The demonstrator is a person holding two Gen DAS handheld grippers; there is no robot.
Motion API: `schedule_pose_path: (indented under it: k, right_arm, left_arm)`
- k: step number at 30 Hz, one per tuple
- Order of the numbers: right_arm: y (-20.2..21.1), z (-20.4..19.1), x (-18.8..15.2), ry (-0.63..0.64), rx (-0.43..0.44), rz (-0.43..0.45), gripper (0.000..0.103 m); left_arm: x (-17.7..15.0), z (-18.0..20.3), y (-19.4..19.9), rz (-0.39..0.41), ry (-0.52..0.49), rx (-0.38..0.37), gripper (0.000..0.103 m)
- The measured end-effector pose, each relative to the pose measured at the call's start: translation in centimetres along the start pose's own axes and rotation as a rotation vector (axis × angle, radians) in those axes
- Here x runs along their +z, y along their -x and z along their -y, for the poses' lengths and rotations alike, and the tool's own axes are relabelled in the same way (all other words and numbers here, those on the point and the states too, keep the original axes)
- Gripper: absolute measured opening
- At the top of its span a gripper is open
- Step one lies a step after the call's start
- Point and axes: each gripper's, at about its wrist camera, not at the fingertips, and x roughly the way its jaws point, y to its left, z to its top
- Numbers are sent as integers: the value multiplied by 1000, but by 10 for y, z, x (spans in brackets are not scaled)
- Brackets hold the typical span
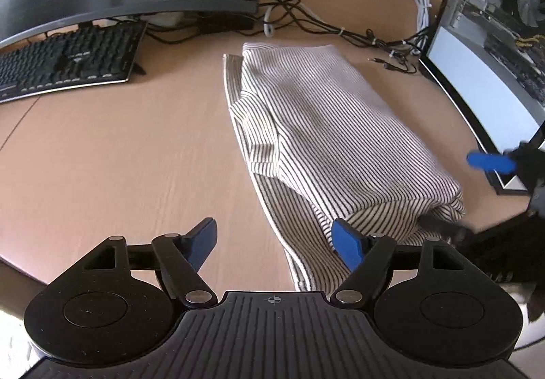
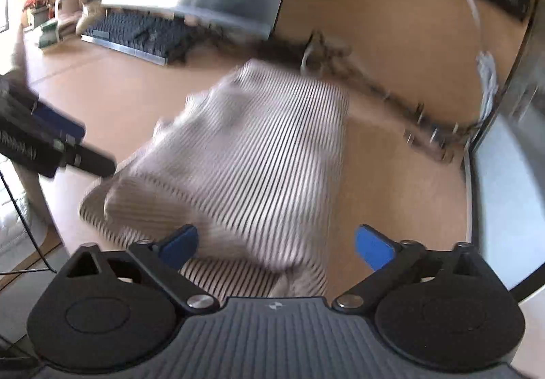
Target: Fold clothes
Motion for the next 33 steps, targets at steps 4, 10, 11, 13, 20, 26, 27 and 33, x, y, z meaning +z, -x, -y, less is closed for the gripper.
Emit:
schedule_pose_path:
  k: [4,10,11,13,20,26,27,33]
  right_arm:
    - [-15,15,11,-103,-60,-8,79]
    - [-21,5,2,-34,39,-111,73]
    - [-15,3,4,-12,70,-117,74]
    - [-1,-2,8,59,123,-90,74]
    - [16,-57,-4,479,262,-4,81]
    - [0,-63,-12,545,238,-18,79]
    - [-3,-60,-10,524,226,-26,74]
    - [-23,-24,4,210,297,-122,65]
  left_arm:
    - [9,-4,2,24,22,-21,80]
    - [18,-27,11,33,30,-16,84]
    - [17,-32,13,28,28,-12,85]
    - [9,-40,16,7,20,-7,86]
    - [-14,-43,21,-33,-58,21,91]
    - [-30,-34,27,-37,-147,2,95]
    - [-32,-32,27,-41,-161,-13,95]
    - [-43,-9,20,-52,-303,-44,95]
